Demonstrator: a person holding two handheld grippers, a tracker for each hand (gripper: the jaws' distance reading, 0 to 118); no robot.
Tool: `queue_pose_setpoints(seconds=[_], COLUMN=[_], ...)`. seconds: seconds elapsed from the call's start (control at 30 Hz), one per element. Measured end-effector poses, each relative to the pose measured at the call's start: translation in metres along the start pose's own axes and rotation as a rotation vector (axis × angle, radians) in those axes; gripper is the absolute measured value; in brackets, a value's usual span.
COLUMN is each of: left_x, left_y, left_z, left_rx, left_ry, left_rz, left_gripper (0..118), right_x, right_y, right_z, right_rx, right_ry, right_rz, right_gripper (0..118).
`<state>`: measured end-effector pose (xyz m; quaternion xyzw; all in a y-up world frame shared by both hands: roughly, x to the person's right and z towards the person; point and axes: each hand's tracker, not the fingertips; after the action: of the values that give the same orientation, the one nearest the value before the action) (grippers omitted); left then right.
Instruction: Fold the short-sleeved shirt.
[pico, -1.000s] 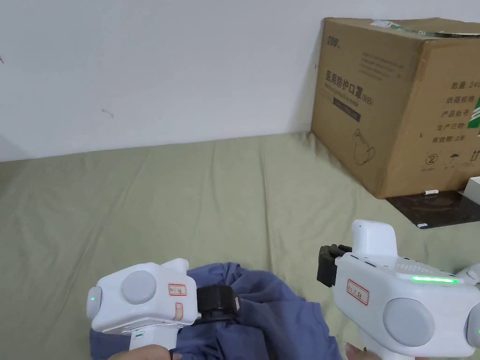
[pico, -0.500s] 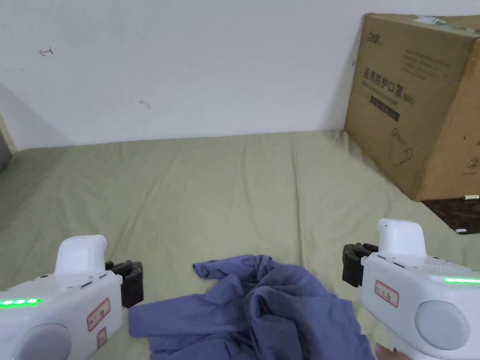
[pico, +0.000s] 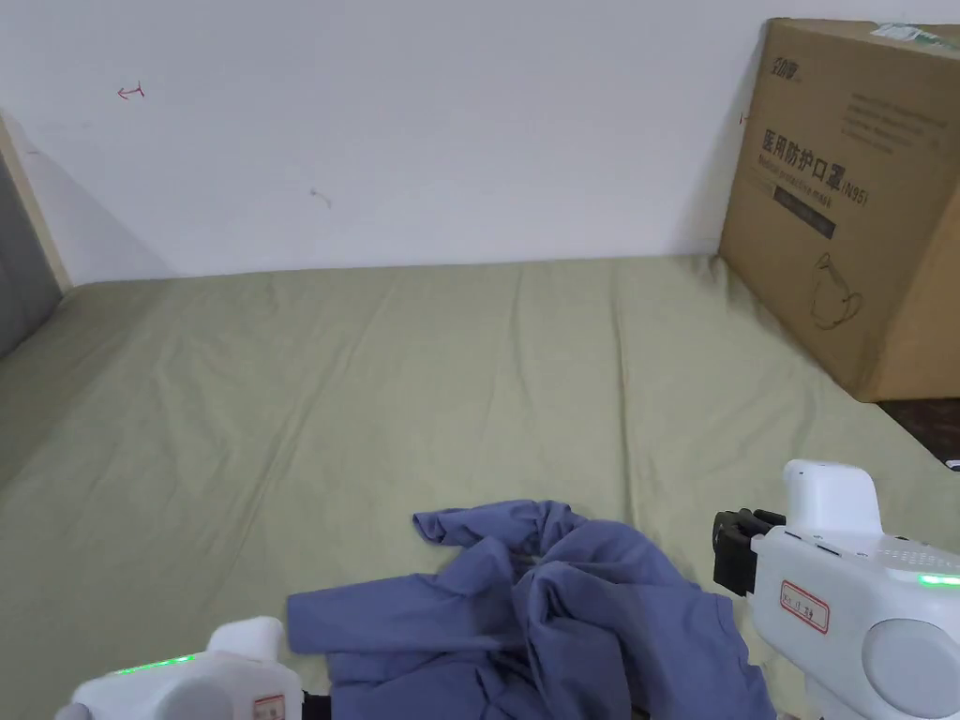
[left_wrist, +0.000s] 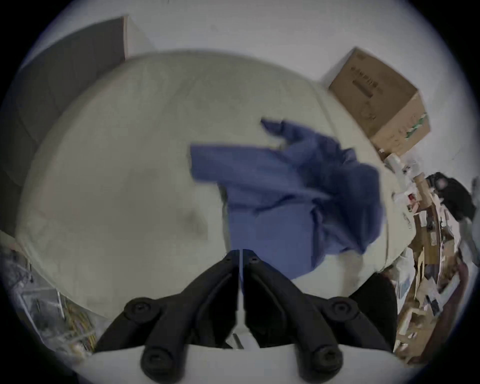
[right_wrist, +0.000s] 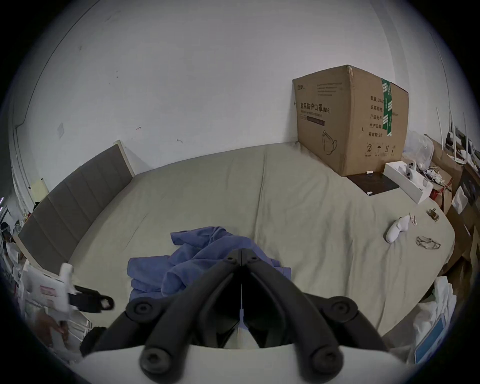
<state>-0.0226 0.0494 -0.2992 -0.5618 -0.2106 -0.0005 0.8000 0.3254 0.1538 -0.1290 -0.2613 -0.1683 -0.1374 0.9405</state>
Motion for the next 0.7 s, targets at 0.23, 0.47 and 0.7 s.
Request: queue_pose_setpoints(seconds=[0.23, 0.47, 0.7], left_x=[0.01, 0.029, 0.003], left_y=[-0.014, -0.022, -0.026], left_z=[-0.056, -0.078, -0.024], left_rx=[-0.077, -0.108, 0.085], left_ry=[0.035, 0.094, 0.004], left_rz=[0.011, -0.133, -0.063], left_gripper=[110, 118, 17], right_x=[0.015, 0.053, 0.09], right_y=[-0.007, -0.014, -0.032], right_z=[-0.003, -0.021, -0.042], right_rx=[-0.023, -0.077, -0.264], right_ry=[-0.02, -0.106, -0.132], right_rz=[-0.002, -0.06, -0.07], right_gripper=[0, 0, 0])
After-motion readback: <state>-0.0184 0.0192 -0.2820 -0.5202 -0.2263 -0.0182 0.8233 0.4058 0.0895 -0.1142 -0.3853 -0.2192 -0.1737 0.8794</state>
